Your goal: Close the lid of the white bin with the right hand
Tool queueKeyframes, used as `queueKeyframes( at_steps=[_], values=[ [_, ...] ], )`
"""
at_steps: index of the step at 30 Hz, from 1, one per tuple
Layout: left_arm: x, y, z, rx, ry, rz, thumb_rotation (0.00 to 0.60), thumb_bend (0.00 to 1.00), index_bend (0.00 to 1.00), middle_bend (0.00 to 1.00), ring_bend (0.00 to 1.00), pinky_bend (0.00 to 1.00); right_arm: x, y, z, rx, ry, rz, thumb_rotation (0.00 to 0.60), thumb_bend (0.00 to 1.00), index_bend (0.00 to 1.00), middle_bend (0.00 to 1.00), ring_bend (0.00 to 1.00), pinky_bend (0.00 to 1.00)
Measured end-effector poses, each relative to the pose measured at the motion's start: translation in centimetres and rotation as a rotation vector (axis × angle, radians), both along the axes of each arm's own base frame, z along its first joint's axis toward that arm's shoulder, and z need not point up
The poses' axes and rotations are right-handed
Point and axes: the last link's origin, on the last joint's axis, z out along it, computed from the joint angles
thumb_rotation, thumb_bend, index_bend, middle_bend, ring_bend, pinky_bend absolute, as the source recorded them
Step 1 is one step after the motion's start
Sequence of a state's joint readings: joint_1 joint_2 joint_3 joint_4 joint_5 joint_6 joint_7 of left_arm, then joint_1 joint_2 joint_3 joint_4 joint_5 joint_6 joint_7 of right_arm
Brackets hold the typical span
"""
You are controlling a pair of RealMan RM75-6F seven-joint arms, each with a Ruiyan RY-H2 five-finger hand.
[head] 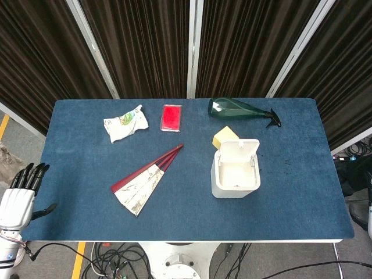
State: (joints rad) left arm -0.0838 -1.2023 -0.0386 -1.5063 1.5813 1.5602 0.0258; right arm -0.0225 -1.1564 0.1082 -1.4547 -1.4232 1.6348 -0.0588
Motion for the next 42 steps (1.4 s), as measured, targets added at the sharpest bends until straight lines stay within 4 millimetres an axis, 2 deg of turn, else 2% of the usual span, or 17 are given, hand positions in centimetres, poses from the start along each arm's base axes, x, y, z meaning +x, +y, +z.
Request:
queueKeyframes(
  at_steps=[8,23,26,32,42],
  values=[
    [0.0,0.0,-0.5,-0.029,0.005,0.012,0.600,0.00,0.09,0.09,0.00,0.13,0.3,-0.2,-0.3,0.025,-0.028,0.006,0.600,0.21,0.00,0.00,0.00,0.00],
    [-0.1,-0.3,-0.7,-0.047,-0.008,0.031,0.600,0.00,0.08,0.09,0.00,0.13,2.9,-1.2,0.3,0.072,-0.027,0.082,0.600,0.22,0.00,0.00,0.00,0.00],
    [0.1,-0.1,-0.8,-0.051,-0.013,0.026,0.600,0.00,0.09,0.09,0.00,0.13,4.2,-1.8,0.0,0.101,-0.017,0.116,0.600,0.22,0.00,0.00,0.00,0.00],
    [0.5,0.0,-1.3,-0.060,-0.021,0.014,0.600,0.00,0.09,0.09,0.00,0.13,8.6,-4.3,-1.3,0.181,-0.020,0.210,0.600,0.21,0.00,0.00,0.00,0.00],
    [-0.1,-0.2,-1.1,-0.056,-0.036,0.033,0.600,0.00,0.09,0.09,0.00,0.13,16.5,-11.1,-4.0,0.360,-0.030,0.293,0.600,0.21,0.00,0.00,0.00,0.00]
  ],
)
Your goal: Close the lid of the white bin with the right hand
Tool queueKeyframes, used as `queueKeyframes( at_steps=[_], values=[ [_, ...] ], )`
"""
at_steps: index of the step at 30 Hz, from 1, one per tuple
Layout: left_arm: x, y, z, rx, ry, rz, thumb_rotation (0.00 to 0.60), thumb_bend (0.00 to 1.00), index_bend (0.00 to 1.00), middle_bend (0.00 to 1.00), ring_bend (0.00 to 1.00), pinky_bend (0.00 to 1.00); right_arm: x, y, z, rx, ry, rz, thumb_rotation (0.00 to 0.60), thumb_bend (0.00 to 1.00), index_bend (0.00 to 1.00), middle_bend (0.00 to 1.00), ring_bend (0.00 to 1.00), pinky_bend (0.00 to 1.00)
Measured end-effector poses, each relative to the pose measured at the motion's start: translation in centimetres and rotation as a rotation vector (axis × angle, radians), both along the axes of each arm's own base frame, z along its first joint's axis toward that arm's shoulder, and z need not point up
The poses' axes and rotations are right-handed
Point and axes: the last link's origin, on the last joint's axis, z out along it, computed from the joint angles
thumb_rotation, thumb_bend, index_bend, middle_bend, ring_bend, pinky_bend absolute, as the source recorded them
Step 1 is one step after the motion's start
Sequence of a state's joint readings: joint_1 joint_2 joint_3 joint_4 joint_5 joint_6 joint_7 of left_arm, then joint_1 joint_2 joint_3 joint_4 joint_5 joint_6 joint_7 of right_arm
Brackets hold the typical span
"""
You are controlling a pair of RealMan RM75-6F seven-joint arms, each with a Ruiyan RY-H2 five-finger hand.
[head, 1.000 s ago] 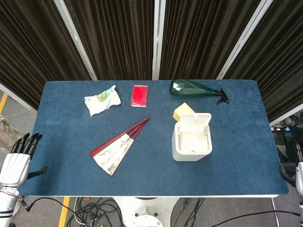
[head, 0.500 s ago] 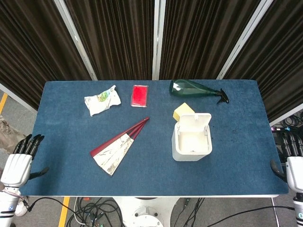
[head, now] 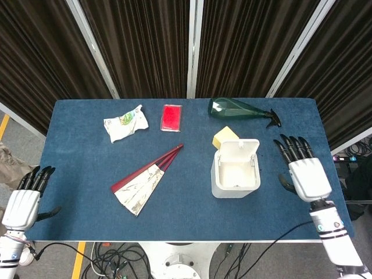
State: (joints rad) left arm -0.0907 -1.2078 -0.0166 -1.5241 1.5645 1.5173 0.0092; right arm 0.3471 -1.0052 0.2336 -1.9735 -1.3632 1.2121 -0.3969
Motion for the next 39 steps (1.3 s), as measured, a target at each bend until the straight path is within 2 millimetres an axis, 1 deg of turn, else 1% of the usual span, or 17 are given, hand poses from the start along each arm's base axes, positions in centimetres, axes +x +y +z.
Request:
queueKeyframes(
  at_steps=[4,6,9,11,12,14,20,26,32,39],
  values=[
    [-0.2,0.0,0.0,-0.002,0.002,0.002,0.600,0.00,0.10,0.09,0.00,0.13,2.6,-1.8,-1.2,0.056,-0.008,0.017,0.600,0.21,0.00,0.00,0.00,0.00],
    [-0.3,-0.1,0.0,0.001,0.000,0.004,0.600,0.00,0.10,0.09,0.00,0.13,3.9,-2.5,-1.9,0.092,-0.020,0.027,0.600,0.23,0.00,0.00,0.00,0.00],
    [-0.3,-0.1,0.1,0.004,-0.002,0.005,0.600,0.00,0.10,0.09,0.00,0.13,5.5,-3.0,-3.0,0.148,-0.043,0.041,0.600,0.34,0.00,0.00,0.00,0.00],
    [-0.4,-0.1,0.1,0.004,-0.001,0.006,0.600,0.00,0.10,0.09,0.00,0.13,6.1,-3.1,-3.4,0.174,-0.053,0.047,0.600,0.43,0.00,0.00,0.00,0.00],
    [-0.4,-0.1,0.1,0.004,0.000,0.006,0.600,0.00,0.10,0.09,0.00,0.13,6.3,-3.1,-3.6,0.183,-0.058,0.049,0.600,0.46,0.00,0.00,0.00,0.00],
    [-0.4,-0.1,0.2,0.004,-0.002,0.008,0.600,0.00,0.10,0.09,0.00,0.13,6.4,-3.1,-3.7,0.188,-0.067,0.051,0.600,0.50,0.00,0.00,0.00,0.00],
    [-0.5,-0.1,0.1,0.002,-0.004,0.009,0.600,0.00,0.10,0.09,0.00,0.13,6.4,-3.0,-3.9,0.222,-0.119,0.038,0.600,0.53,0.00,0.00,0.00,0.00],
    [-0.4,-0.1,0.1,0.002,-0.003,0.008,0.600,0.00,0.10,0.09,0.00,0.13,6.2,-2.5,-3.9,0.285,-0.201,0.019,0.600,0.55,0.00,0.02,0.00,0.00],
    [-0.2,0.0,0.2,0.003,-0.001,0.003,0.600,0.00,0.10,0.09,0.00,0.13,5.8,-0.9,-3.7,0.317,-0.211,0.052,0.600,0.56,0.00,0.03,0.00,0.00],
    [0.0,-0.1,0.2,-0.004,0.001,0.000,0.600,0.00,0.10,0.09,0.00,0.13,4.4,1.6,-3.7,0.372,-0.249,0.049,0.600,0.56,0.00,0.04,0.00,0.00]
  ],
)
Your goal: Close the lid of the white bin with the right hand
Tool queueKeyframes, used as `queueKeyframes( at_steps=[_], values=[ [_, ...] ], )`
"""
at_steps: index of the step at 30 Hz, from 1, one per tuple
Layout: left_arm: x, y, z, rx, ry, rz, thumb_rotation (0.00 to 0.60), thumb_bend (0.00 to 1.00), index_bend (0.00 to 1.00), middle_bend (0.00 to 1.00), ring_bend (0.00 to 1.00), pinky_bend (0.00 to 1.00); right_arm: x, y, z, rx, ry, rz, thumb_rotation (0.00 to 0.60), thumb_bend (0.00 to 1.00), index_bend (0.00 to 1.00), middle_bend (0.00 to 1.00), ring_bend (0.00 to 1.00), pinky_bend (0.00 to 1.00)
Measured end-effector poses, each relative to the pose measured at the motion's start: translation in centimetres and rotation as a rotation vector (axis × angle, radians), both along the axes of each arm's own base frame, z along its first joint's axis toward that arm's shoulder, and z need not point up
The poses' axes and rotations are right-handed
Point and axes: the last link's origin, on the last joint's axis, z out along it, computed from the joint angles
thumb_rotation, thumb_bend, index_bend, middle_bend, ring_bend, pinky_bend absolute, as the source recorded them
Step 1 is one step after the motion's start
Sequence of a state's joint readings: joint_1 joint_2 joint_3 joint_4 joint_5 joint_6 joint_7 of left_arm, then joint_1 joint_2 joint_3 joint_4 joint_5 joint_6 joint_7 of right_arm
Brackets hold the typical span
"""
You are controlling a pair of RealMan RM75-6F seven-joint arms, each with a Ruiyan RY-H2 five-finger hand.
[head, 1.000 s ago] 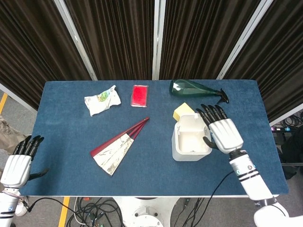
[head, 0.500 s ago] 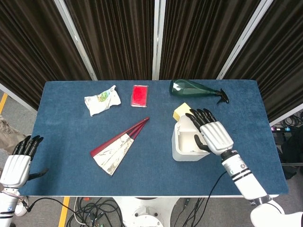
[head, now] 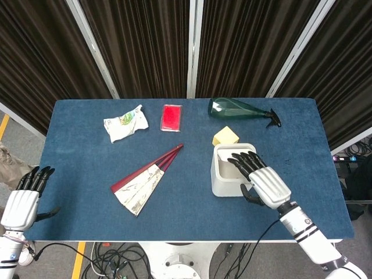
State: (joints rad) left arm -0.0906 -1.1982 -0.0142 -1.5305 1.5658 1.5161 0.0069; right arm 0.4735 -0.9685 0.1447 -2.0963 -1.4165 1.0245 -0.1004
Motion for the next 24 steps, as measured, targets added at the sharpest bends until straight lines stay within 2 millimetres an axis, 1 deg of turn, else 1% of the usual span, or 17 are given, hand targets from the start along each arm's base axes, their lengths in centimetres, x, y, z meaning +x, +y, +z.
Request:
queueKeyframes(
  at_steps=[7,18,24],
  values=[
    [0.1,0.0,0.0,-0.003,-0.001,-0.003,0.600,0.00,0.10,0.09,0.00,0.13,-1.7,1.8,-0.5,0.040,0.013,-0.016,0.600,0.56,0.00,0.04,0.00,0.00],
    [-0.2,-0.1,-0.1,-0.005,-0.004,0.009,0.600,0.00,0.10,0.09,0.00,0.13,-3.1,2.9,-2.2,0.083,0.025,-0.038,0.600,0.57,0.00,0.04,0.00,0.00],
    [-0.3,-0.1,-0.1,-0.006,-0.007,0.010,0.600,0.00,0.10,0.09,0.00,0.13,-3.8,3.1,-3.0,0.104,0.030,-0.056,0.600,0.57,0.00,0.04,0.00,0.00]
  ],
)
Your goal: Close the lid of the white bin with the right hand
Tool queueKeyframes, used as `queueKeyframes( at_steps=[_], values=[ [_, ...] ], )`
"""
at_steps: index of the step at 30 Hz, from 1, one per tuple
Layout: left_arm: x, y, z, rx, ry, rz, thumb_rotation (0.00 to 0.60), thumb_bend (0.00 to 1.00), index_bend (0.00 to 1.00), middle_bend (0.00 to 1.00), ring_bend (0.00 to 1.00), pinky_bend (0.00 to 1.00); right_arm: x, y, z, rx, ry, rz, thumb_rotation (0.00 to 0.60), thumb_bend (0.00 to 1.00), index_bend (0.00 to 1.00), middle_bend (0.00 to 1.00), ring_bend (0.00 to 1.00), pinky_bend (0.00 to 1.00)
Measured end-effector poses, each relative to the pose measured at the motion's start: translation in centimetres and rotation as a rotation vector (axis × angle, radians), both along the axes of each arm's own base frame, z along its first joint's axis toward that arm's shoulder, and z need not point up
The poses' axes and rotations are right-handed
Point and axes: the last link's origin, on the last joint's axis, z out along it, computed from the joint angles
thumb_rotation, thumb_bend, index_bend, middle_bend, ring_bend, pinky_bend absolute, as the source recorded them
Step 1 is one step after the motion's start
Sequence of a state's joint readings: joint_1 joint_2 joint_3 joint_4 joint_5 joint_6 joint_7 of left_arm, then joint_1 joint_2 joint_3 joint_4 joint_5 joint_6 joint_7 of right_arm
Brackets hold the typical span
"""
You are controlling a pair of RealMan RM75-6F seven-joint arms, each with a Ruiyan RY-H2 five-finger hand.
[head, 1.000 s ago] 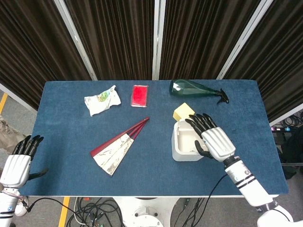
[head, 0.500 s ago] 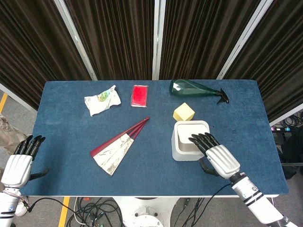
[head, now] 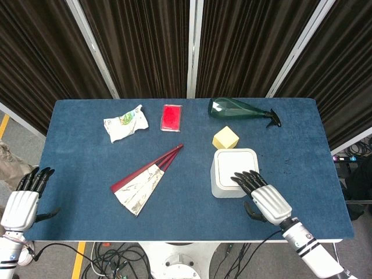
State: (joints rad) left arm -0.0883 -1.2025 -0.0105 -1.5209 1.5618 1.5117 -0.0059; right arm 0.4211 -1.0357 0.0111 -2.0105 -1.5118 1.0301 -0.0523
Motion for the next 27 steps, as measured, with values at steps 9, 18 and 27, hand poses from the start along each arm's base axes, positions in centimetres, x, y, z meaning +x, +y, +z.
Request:
queueKeyframes(
  at_steps=[9,18,27],
  values=[
    [-0.1,0.0,-0.1,-0.001,-0.003,0.004,0.600,0.00,0.10,0.09,0.00,0.13,-0.8,0.0,-1.1,0.042,0.005,-0.031,0.600,0.58,0.00,0.04,0.00,0.00],
    [-0.1,0.0,0.1,0.004,-0.004,0.003,0.600,0.00,0.10,0.09,0.00,0.13,-0.2,0.0,-0.7,0.000,-0.028,0.007,0.600,0.57,0.00,0.03,0.00,0.00],
    [0.0,-0.1,0.2,0.016,-0.007,-0.003,0.600,0.00,0.10,0.09,0.00,0.13,-0.6,0.6,3.5,-0.305,-0.054,0.104,0.600,0.53,0.00,0.01,0.00,0.00]
  ],
)
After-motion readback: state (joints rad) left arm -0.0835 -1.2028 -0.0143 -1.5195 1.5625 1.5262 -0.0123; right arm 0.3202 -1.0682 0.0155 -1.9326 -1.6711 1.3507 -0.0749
